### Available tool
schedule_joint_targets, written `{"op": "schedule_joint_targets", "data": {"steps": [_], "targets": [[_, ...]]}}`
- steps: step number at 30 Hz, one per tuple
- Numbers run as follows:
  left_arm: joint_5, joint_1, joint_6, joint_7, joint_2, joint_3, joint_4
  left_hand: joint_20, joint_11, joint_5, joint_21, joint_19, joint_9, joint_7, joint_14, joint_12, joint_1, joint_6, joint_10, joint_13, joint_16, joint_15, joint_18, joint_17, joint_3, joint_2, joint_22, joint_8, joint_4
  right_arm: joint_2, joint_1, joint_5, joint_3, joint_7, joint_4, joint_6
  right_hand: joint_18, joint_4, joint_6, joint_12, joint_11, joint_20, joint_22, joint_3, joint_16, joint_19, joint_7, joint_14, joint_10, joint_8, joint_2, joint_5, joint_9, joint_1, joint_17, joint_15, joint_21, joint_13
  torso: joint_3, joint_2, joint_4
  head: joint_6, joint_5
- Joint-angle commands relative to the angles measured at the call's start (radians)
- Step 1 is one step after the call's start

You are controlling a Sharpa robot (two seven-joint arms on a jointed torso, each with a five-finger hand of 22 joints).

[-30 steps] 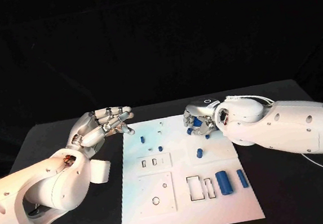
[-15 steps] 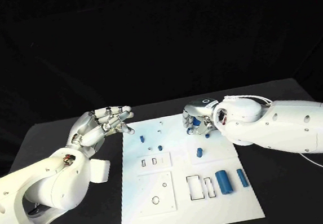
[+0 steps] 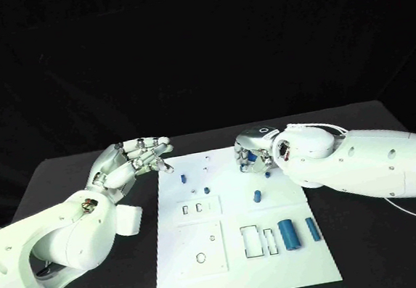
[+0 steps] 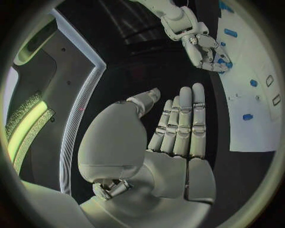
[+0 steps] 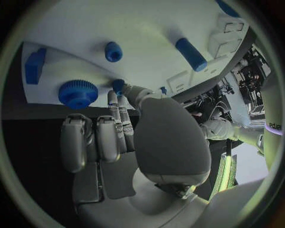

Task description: Assemble the parts on the task board

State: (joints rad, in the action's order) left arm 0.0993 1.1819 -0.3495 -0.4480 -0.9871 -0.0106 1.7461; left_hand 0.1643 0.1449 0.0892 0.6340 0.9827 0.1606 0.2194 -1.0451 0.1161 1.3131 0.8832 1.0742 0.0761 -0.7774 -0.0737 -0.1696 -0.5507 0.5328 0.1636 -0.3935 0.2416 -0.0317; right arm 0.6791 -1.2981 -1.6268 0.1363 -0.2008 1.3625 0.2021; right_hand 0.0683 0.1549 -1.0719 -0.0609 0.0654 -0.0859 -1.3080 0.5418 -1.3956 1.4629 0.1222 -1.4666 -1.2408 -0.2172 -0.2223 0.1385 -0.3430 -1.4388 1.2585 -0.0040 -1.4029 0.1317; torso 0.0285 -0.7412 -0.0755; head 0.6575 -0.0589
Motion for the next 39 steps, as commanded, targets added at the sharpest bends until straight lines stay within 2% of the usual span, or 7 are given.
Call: {"op": "schedule_joint_targets", "data": {"steps": [1,4,9,16,21,32,39], "targets": [[0.003,0.002,0.024,-0.004,0.003,0.001,-0.002,-0.001,0.003,-0.003,0.004,-0.005,0.001,-0.004,0.006,0.004,0.006,0.001,0.005,0.001,-0.004,0.0,-0.009,-0.001,0.007,0.002,-0.001,0.006,-0.002,-0.004,0.001,-0.045,0.0,-0.035,-0.001,0.036,-0.022,-0.03,-0.007,-0.007,-0.002,0.006,-0.058,0.028,-0.006,0.015,0.006,-0.053,-0.017,-0.006,0.007,0.024,-0.01,-0.035,-0.003,-0.01,-0.012,0.009,-0.0006,-0.001,-0.0014,0.0,0.0],[0.003,0.002,0.024,-0.004,0.002,0.001,-0.006,-0.001,0.003,-0.003,0.004,-0.005,0.001,-0.004,0.006,0.004,0.006,0.001,0.005,0.001,-0.004,0.0,-0.009,-0.001,0.007,0.002,-0.001,0.006,-0.002,-0.007,0.0,-0.054,0.0,-0.041,-0.001,0.066,-0.026,-0.047,-0.01,-0.009,-0.004,0.006,-0.078,0.042,-0.006,0.023,0.006,-0.052,-0.029,-0.011,0.004,0.042,-0.018,-0.036,-0.007,-0.011,-0.027,0.014,-0.0002,0.0,-0.0023,-0.001,-0.003],[0.002,0.002,0.024,-0.004,0.002,0.001,-0.009,-0.001,0.003,-0.003,0.009,-0.008,0.002,-0.004,0.007,0.005,0.008,0.001,0.005,0.001,-0.007,0.0,-0.009,-0.001,0.009,0.001,-0.005,0.006,-0.001,-0.008,-0.002,-0.059,0.0,-0.043,0.007,0.101,-0.028,-0.058,-0.016,-0.011,-0.007,0.006,-0.089,0.048,-0.007,0.027,0.005,-0.052,-0.04,-0.016,0.001,0.047,-0.026,-0.031,-0.01,-0.013,-0.035,0.018,-0.0022,-0.001,-0.0033,-0.002,-0.001],[0.002,0.002,0.025,-0.005,0.002,0.001,-0.011,-0.001,0.003,-0.003,0.009,-0.008,0.002,-0.004,0.007,0.005,0.008,0.001,0.005,0.001,-0.007,0.0,-0.009,-0.001,0.009,0.001,-0.005,0.006,-0.001,-0.018,-0.008,-0.061,-0.001,-0.044,0.021,0.138,-0.029,-0.062,-0.017,-0.01,-0.007,0.007,-0.091,0.05,-0.007,0.028,0.005,-0.052,-0.044,-0.017,-0.001,0.048,-0.029,-0.027,-0.011,-0.014,-0.037,0.02,-0.0007,-0.002,-0.001,-0.004,0.003],[0.002,0.002,0.026,-0.005,0.003,0.001,-0.013,-0.001,0.003,-0.003,0.009,-0.008,0.002,-0.004,0.007,0.005,0.008,0.001,0.005,0.001,-0.007,0.0,-0.009,-0.001,0.009,0.001,-0.005,0.006,-0.001,-0.039,-0.011,-0.061,-0.001,-0.044,0.016,0.159,-0.028,-0.064,-0.017,-0.01,-0.007,0.007,-0.09,0.05,-0.007,0.027,0.005,-0.052,-0.045,-0.017,-0.003,0.047,-0.03,-0.023,-0.012,-0.014,-0.036,0.021,-0.0006,-0.004,-0.0018,-0.004,0.006],[0.002,0.003,0.028,-0.005,0.007,0.001,-0.015,-0.001,0.003,-0.004,0.018,-0.013,0.002,-0.004,0.009,0.004,0.011,0.0,0.004,0.001,-0.011,0.0,-0.009,0.0,0.012,0.001,-0.012,0.006,0.002,-0.115,-0.012,-0.073,-0.001,-0.054,-0.044,0.218,-0.029,-0.064,-0.016,-0.009,-0.007,0.007,-0.093,0.051,-0.008,0.028,0.006,-0.052,-0.045,-0.017,-0.005,0.046,-0.032,-0.018,-0.011,-0.014,-0.038,0.022,-0.0011,-0.006,-0.0047,0.0,0.014],[0.003,0.003,0.029,-0.005,0.01,0.001,-0.016,-0.001,0.003,-0.004,0.018,-0.013,0.002,-0.004,0.009,0.004,0.011,0.0,0.004,0.001,-0.011,0.0,-0.009,0.0,0.012,0.001,-0.012,0.006,0.002,-0.158,-0.012,-0.086,-0.001,-0.062,-0.091,0.239,-0.029,-0.064,-0.015,-0.008,-0.006,0.006,-0.094,0.05,-0.01,0.028,0.006,-0.052,-0.045,-0.017,-0.006,0.046,-0.033,-0.013,-0.009,-0.014,-0.039,0.023,-0.0032,-0.009,-0.0116,0.003,0.011]]}}
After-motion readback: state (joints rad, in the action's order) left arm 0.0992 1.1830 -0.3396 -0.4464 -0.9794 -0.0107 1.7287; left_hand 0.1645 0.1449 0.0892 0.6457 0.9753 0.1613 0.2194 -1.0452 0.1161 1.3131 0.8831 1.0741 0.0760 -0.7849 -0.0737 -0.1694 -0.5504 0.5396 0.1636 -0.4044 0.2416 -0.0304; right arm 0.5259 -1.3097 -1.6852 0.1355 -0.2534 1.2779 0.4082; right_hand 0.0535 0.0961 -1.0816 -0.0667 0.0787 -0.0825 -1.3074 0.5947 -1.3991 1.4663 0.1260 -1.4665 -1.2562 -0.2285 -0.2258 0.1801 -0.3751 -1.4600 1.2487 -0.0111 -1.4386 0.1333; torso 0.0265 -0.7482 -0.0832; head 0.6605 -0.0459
